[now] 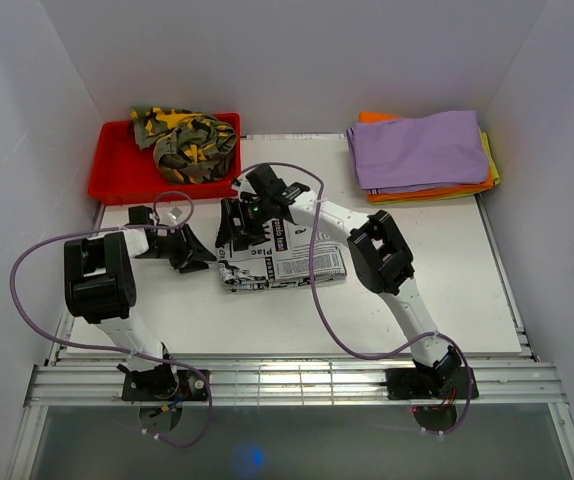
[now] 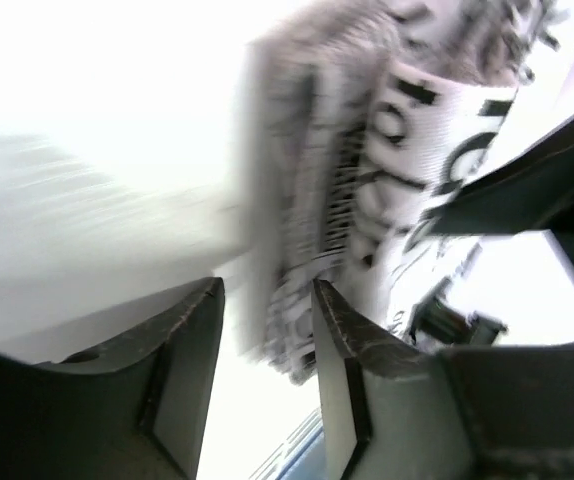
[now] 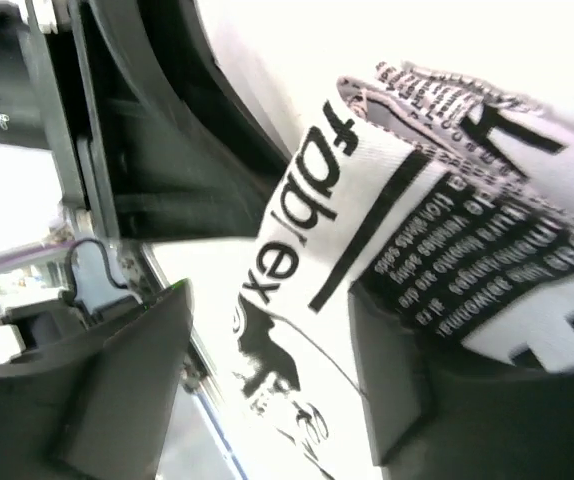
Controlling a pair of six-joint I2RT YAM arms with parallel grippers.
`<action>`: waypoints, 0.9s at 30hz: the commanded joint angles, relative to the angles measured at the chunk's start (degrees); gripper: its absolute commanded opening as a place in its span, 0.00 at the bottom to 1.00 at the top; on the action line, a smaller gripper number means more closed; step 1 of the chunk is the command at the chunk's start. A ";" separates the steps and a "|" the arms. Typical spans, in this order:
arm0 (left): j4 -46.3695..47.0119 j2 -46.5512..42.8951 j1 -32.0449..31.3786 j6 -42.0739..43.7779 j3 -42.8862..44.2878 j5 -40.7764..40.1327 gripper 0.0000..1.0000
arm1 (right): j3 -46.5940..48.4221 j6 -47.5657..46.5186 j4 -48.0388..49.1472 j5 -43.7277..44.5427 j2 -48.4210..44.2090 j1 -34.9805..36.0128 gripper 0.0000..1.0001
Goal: Fold and stack the trousers
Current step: Fold the trousers
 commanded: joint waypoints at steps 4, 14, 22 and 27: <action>-13.69 -8.14 9.85 10.80 5.21 -8.08 0.53 | -4.35 -3.61 4.38 -7.36 -15.30 -5.36 1.00; -6.25 -20.19 -2.16 9.34 5.85 16.36 0.56 | -23.69 -30.60 -7.74 -22.11 -29.13 -22.57 0.90; 5.99 -11.95 -10.01 0.18 -4.88 13.47 0.52 | -30.10 -40.73 -15.33 -24.34 -22.37 -27.25 0.93; 7.40 3.31 -9.14 1.40 -2.98 9.17 0.48 | -33.55 -43.53 -14.35 -15.56 -18.41 -27.95 0.95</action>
